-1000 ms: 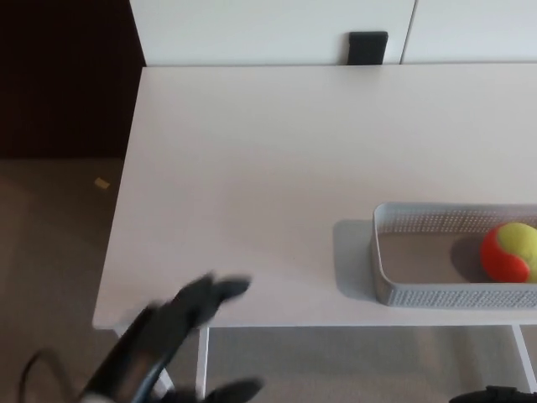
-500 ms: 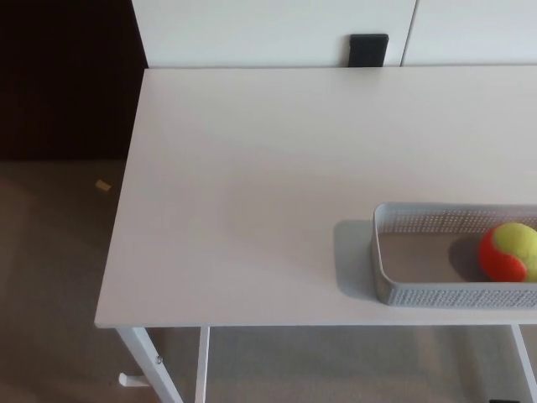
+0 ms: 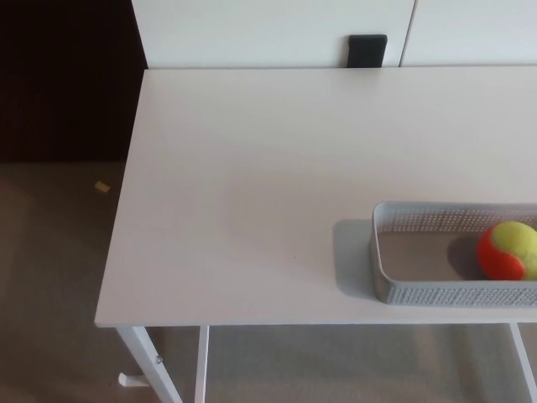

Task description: The robot walk towards a table in front and uses its left hand to pickup a tennis ball on the left side and put it in a container on the right hand side

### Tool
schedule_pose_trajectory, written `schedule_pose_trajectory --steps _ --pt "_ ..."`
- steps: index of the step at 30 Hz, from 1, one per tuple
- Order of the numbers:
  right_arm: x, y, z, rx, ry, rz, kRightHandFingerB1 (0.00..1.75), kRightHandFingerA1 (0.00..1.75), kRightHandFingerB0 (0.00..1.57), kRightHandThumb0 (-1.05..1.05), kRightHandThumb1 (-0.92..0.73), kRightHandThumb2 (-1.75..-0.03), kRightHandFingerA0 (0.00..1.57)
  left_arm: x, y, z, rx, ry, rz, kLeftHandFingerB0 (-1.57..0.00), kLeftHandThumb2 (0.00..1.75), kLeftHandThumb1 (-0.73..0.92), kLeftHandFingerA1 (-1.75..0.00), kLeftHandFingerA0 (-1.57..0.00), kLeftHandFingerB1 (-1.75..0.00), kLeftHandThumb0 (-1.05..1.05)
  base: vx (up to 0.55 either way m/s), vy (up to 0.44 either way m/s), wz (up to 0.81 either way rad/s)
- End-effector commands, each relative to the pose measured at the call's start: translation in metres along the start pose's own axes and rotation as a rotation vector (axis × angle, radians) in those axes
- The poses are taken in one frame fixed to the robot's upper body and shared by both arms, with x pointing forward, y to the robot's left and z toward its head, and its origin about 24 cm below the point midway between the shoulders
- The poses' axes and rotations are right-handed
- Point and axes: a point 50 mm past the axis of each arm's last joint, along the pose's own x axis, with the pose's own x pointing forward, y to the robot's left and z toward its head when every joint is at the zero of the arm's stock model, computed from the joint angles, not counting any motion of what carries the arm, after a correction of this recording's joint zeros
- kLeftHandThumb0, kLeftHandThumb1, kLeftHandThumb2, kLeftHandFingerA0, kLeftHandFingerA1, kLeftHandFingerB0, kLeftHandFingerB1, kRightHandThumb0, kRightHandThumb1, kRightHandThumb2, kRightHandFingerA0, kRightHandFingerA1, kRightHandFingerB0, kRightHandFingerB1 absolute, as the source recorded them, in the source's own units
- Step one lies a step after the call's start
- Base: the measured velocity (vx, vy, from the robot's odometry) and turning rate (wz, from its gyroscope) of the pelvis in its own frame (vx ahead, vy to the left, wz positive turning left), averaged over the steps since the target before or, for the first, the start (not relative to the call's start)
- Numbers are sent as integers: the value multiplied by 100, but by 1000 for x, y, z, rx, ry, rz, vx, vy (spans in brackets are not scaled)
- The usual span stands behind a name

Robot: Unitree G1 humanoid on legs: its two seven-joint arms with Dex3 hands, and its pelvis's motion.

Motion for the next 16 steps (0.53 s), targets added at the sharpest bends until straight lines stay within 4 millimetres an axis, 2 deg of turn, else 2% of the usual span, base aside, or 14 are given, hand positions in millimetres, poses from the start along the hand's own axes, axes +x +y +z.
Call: schedule_pose_trajectory --steps 1,2,3,4,5,6,7,8,11,12,14,15,16 --pt "-7 -13 -7 21 -1 -65 39 44 62 -52 -60 -58 81 13 36 6 54 -92 237 -16 79 46 -44 -20 -39 -72 0 0 0" --pt "-8 -15 -6 18 -12 -68 39 44 62 -52 -60 -58 81 11 42 10 107 -98 256 -16 79 46 -44 -20 -39 -72 0 0 0" --pt "-8 -15 -5 16 -16 -68 39 43 62 -54 -59 -58 81 7 46 12 127 -118 269 -19 58 56 -36 -21 -29 -70 0 0 0" --pt "-9 -15 -6 14 -19 -67 39 43 62 -54 -59 -58 81 2 49 14 140 -141 280 -19 58 56 -36 -21 -29 -70 0 0 0" --pt "-9 -15 -6 14 -19 -64 54 59 56 -57 -48 -84 72 -1 50 15 144 -158 288 -18 58 57 -36 -21 -28 -69 0 0 0" --pt "-9 -15 -6 14 -19 -62 54 59 56 -57 -48 -84 72 -2 51 15 145 -165 291 -18 58 57 -36 -21 -28 -69 0 0 0" --pt "-10 -15 -5 16 -22 -65 40 44 62 -54 -58 -58 82 -5 50 14 135 -185 305 -13 78 47 -44 -16 -39 -70 0 0 0" --pt "-10 -15 -5 16 -22 -64 54 59 56 -57 -47 -84 72 -5 50 14 134 -188 309 -14 77 46 -45 -17 -39 -69 0 0 0" --pt "-11 -14 -7 10 -20 -56 54 59 56 -58 -47 -83 72 -3 50 12 144 -180 322 -14 77 46 -45 -18 -39 -68 0 0 0" --pt "-12 -15 -7 1 -23 -53 54 59 55 -57 -47 -84 71 -3 50 11 146 -182 323 -19 57 57 -37 -23 -29 -64 0 0 0" --pt "-12 -15 -6 -2 -28 -48 54 59 55 -57 -47 -84 71 -3 50 11 149 -186 329 -20 56 57 -37 -23 -29 -63 0 0 0" --pt "-11 -16 -5 -1 -32 -47 40 44 61 -54 -59 -58 79 -2 51 12 157 -191 332 -20 57 57 -38 -23 -29 -64 0 0 0" --pt "-11 -16 -4 0 -33 -47 40 44 61 -54 -59 -58 79 -2 51 13 163 -193 333 -20 57 57 -38 -23 -29 -64 0 0 0"
